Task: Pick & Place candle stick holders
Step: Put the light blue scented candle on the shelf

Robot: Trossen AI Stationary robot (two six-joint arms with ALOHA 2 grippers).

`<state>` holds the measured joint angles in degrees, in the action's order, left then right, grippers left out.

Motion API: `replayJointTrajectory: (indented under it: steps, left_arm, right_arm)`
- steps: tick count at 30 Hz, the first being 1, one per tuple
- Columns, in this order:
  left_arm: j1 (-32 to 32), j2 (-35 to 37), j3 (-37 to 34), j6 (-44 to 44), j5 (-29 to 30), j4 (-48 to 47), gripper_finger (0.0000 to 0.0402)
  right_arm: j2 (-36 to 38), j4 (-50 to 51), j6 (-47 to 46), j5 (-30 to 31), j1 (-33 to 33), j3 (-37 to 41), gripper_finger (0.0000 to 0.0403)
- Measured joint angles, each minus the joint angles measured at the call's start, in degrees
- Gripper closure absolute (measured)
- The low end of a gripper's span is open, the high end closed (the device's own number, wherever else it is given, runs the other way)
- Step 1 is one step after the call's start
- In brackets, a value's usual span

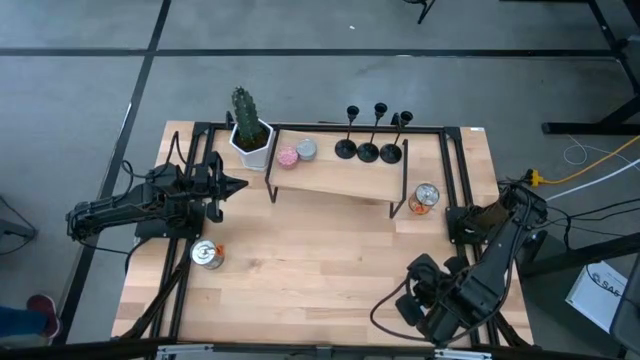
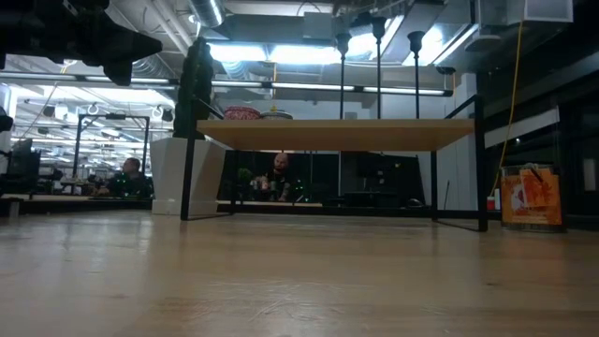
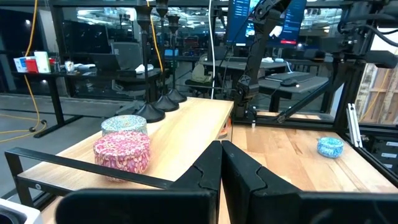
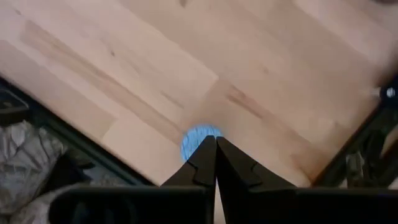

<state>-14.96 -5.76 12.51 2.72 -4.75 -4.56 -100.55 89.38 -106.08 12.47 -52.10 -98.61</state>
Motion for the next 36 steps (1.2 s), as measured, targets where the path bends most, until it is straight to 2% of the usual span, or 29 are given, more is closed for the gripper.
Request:
replayJointTrajectory:
  steps: [18, 24, 28, 36]
  left_arm:
    - [0.0, 0.0, 0.0, 0.0, 0.2, 0.0, 0.0396]
    - [0.0, 0.0, 0.0, -0.4, 4.7, 0.0, 0.0396]
    - [0.0, 0.0, 0.0, -0.5, 7.9, 0.0, 0.0396]
    - [0.0, 0.0, 0.0, -0.5, 8.3, 0.0, 0.0396]
  right_arm:
    - [0.0, -3.8, -0.2, -1.2, -0.2, 0.0, 0.039]
    - [0.0, -5.3, -0.2, -1.4, -0.2, 0.0, 0.039]
    - [0.0, -5.4, -0.2, -4.2, -0.3, 0.0, 0.039]
    - [0.0, -3.8, -0.2, -4.8, -0.9, 0.0, 0.039]
